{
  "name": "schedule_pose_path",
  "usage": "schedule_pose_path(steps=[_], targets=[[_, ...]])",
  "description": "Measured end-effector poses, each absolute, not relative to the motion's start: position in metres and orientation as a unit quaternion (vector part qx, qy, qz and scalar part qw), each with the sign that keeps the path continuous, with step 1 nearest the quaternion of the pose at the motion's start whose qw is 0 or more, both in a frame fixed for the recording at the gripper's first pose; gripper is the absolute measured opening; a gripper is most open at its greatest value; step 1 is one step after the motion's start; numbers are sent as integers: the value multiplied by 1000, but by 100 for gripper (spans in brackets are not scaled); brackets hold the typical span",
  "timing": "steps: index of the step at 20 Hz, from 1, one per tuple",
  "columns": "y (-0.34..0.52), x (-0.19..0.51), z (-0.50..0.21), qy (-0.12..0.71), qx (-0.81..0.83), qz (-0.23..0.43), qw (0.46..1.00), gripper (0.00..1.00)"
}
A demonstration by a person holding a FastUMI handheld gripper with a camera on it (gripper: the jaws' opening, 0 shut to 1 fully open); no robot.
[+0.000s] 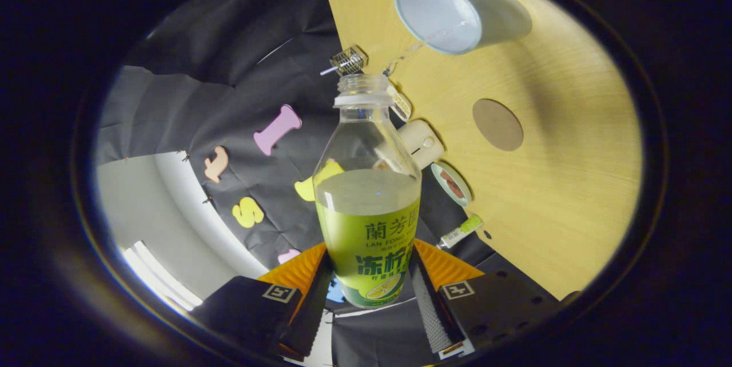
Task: Take the bottle from table, then pour the juice into the cup, finally place the bottle on the coaster
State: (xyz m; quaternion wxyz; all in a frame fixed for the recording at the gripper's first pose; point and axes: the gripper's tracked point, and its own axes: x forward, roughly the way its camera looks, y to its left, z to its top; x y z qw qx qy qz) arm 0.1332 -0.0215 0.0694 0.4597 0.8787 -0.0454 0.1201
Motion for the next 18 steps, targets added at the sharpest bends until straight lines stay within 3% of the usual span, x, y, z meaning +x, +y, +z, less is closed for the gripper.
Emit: schedule_pose_path(steps=[18], targets=[[-38, 132, 84, -61, 882, 124, 451, 77]])
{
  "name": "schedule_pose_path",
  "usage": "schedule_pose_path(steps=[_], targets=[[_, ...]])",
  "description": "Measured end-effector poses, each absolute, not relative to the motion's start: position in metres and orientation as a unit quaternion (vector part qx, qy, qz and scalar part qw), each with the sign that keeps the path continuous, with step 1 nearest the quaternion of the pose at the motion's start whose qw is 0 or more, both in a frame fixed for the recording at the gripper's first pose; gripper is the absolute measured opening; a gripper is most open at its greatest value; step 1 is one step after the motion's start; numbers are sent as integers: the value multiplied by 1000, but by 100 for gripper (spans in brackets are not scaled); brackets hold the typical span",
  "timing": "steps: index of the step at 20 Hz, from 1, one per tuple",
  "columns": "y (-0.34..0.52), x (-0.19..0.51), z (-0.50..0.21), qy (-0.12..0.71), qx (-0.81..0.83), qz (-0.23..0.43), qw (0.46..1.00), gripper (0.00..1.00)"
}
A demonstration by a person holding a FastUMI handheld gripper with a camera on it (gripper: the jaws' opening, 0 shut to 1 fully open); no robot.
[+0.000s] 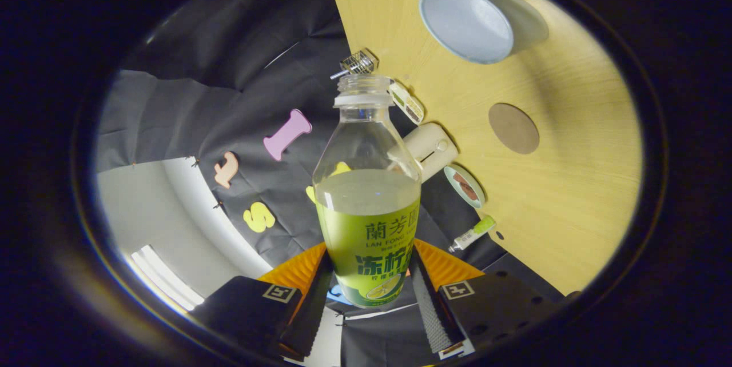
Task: Take the bottle from table, then pour the juice into the cup, finally place the bottle on the coaster
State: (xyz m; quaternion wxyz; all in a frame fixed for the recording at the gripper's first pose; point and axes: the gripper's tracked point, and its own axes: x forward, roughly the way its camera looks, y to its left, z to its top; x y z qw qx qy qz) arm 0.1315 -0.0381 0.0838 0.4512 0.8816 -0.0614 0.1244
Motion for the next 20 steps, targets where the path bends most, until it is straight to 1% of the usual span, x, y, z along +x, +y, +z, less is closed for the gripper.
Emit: schedule_pose_path(steps=[2, 5, 12, 16, 20], targets=[[-34, 132, 84, -56, 879, 125, 457, 77], [-28, 131, 85, -48, 858, 122, 497, 77], [-1, 120, 60, 1, 763, 98, 639, 77], [5, 114, 32, 50, 663, 62, 744, 77], [-7, 107, 33, 46, 539, 43, 840, 77]])
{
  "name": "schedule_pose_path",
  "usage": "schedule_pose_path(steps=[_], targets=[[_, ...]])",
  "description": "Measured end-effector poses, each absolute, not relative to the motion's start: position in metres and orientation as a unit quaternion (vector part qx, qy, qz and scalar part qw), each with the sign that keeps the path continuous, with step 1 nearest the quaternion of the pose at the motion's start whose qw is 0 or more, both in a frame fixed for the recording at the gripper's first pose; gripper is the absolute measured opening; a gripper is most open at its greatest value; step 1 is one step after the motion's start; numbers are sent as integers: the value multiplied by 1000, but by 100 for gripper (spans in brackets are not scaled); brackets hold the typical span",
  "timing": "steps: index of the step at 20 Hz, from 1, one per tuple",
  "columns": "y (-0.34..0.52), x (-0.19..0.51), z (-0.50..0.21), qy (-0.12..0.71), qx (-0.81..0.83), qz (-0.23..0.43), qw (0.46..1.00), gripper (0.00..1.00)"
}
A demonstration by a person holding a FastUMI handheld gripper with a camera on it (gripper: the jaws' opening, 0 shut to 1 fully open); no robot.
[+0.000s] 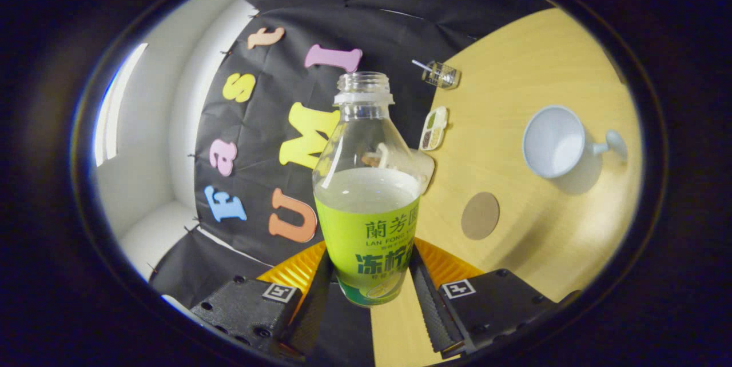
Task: Take the bottle from table, then pour the juice into the cup, finally place the bottle on the coaster
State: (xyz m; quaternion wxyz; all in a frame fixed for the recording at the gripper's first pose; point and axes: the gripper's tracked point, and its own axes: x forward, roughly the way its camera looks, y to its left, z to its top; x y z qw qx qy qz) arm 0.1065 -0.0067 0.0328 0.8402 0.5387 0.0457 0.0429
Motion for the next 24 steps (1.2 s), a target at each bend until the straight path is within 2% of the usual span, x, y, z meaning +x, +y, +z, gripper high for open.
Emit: schedule_pose_path(steps=[4, 10, 16, 24], targets=[[-27, 102, 27, 41, 414, 5, 909, 78], [-52, 101, 21, 44, 223, -48, 973, 78], [-48, 129, 21, 55, 80, -83, 992, 78], [-41, 198, -17, 88, 59, -94, 990, 79]])
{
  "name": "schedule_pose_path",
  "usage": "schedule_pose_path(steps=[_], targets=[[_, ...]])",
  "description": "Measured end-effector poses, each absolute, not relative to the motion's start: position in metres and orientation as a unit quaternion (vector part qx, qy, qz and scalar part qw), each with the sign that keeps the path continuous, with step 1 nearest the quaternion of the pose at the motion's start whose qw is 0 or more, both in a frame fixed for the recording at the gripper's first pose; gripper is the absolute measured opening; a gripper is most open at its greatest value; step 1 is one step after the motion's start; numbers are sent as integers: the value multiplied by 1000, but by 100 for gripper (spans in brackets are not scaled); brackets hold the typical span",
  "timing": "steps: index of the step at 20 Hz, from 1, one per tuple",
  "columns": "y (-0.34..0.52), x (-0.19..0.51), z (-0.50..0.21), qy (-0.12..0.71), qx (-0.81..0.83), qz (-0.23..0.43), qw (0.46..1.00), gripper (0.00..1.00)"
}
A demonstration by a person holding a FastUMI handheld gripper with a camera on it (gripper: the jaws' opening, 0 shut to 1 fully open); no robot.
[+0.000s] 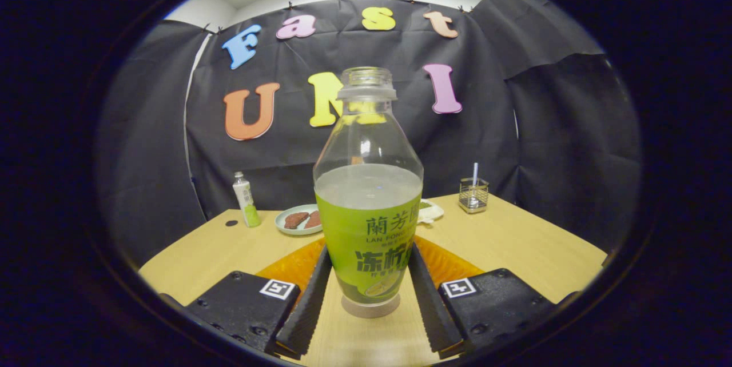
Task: Take the bottle from table, then pour the juice into the cup, finally place the bottle on the coaster
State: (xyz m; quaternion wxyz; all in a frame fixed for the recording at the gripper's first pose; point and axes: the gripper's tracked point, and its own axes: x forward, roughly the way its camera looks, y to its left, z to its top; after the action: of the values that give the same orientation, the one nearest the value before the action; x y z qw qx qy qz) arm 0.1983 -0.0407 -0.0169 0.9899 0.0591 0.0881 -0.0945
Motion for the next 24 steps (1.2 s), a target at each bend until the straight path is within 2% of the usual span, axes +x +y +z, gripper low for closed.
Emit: schedule_pose_path(steps=[11, 20, 24], targets=[[-34, 250, -88, 163, 19, -91, 982, 79], [-39, 257, -102, 177, 21, -97, 979, 81], [-41, 256, -109, 194, 17, -102, 976, 85]])
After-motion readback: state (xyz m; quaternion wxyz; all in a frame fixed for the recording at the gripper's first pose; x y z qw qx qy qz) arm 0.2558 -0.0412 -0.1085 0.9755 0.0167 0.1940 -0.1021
